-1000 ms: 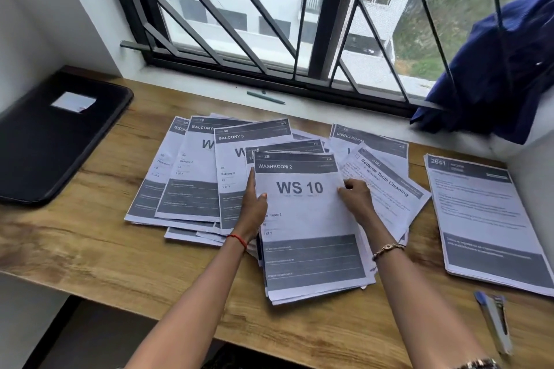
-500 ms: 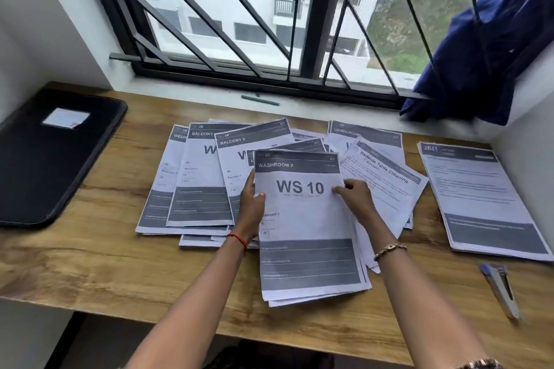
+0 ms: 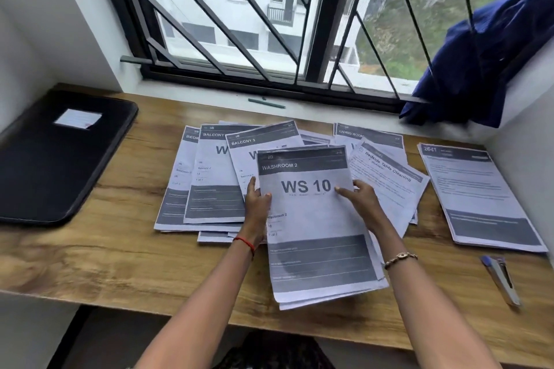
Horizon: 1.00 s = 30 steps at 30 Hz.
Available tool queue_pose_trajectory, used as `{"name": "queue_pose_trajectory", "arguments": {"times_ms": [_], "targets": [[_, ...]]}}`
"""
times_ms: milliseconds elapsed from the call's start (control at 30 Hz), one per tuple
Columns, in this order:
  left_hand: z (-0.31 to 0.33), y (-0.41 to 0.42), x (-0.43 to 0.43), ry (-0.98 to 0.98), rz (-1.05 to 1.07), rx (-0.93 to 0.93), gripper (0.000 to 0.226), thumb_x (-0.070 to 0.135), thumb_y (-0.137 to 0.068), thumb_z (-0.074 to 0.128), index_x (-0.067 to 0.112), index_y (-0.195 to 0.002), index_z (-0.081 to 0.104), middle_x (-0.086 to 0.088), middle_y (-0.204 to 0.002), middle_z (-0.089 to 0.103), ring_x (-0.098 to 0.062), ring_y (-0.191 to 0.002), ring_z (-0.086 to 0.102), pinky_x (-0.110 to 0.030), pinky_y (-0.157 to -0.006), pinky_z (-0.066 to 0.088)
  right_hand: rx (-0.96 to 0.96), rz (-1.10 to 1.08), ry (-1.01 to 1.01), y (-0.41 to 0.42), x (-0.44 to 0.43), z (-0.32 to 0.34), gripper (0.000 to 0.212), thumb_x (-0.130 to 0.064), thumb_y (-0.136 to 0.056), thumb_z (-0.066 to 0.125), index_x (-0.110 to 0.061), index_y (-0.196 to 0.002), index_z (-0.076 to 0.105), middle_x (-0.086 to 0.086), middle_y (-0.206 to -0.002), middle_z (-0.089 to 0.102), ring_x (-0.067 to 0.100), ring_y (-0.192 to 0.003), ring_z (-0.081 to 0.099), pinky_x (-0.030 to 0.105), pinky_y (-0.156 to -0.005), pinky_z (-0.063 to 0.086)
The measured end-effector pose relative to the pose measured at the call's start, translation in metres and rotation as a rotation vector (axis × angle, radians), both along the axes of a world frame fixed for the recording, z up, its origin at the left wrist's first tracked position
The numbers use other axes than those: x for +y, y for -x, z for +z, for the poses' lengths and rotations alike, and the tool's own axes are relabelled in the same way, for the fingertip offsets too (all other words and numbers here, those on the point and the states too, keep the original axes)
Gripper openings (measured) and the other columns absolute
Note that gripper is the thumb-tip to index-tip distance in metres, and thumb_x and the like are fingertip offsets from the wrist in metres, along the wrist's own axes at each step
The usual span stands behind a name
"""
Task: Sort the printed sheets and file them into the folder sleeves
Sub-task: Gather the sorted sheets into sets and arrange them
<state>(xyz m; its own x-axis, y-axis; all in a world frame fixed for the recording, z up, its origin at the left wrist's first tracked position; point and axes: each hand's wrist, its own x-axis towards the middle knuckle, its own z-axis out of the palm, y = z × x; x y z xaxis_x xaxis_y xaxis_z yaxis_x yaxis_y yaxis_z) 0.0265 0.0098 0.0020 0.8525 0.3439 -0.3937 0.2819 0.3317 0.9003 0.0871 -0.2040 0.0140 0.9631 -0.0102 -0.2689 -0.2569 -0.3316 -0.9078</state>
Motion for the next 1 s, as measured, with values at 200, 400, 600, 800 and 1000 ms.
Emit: {"name": "queue_pose_trajectory", "arguments": {"times_ms": [200, 400, 600, 800, 1000], "targets": [[0.001, -0.006, 0.0, -0.055, -0.029, -0.006, 0.036, -0.008, -0.092, 0.041, 0.003, -0.126, 0.049, -0.014, -0.114, 0.061, -0.031, -0.103, 0.06, -0.044, -0.093, 0.05, -0.008, 0.029, 0.065, -0.013, 0.001, 0.0, 0.037, 0.006, -0.082, 0.061, -0.001, -0.118, 0.055, 0.018, -0.111, 0.062, 0.027, -0.089, 0.061, 0.023, -0.067, 0.053], [-0.005, -0.021, 0.003, -0.37, -0.013, 0.15, 0.047, 0.004, -0.092, 0.052, 0.001, -0.138, 0.041, -0.013, -0.141, 0.045, -0.027, -0.126, 0.046, -0.027, -0.097, 0.039, -0.041, -0.05, 0.033, -0.032, -0.017, -0.001, 0.034, 0.011, -0.082, 0.057, -0.005, -0.112, 0.057, 0.026, -0.11, 0.063, 0.026, -0.081, 0.06, 0.026, -0.063, 0.051], [-0.018, -0.038, 0.005, -0.479, -0.033, 0.233, 0.026, -0.003, -0.085, 0.048, 0.018, -0.07, 0.042, -0.001, -0.077, 0.042, -0.018, -0.081, 0.036, -0.024, -0.067, 0.029, 0.005, -0.058, 0.072, -0.053, -0.022, -0.012, 0.035, 0.01, -0.082, 0.059, 0.003, -0.116, 0.057, 0.024, -0.113, 0.062, 0.027, -0.091, 0.06, 0.035, -0.077, 0.051], [-0.026, -0.048, 0.003, -0.551, -0.089, 0.238, 0.019, 0.0, -0.084, 0.053, 0.011, -0.072, 0.042, -0.01, -0.08, 0.048, -0.022, -0.075, 0.041, -0.027, -0.07, 0.033, 0.061, 0.012, 0.127, -0.065, -0.007, -0.026, 0.034, 0.004, -0.084, 0.059, 0.001, -0.117, 0.058, 0.019, -0.116, 0.063, 0.035, -0.102, 0.061, 0.047, -0.091, 0.05], [-0.022, -0.05, 0.001, -0.531, -0.167, 0.147, 0.026, -0.002, -0.088, 0.051, 0.003, -0.111, 0.06, -0.013, -0.107, 0.064, -0.028, -0.099, 0.058, -0.023, -0.078, 0.04, 0.072, 0.073, 0.217, -0.075, 0.005, -0.032, 0.034, -0.002, -0.084, 0.058, -0.001, -0.117, 0.059, 0.017, -0.116, 0.063, 0.033, -0.104, 0.061, 0.042, -0.091, 0.05]]}}
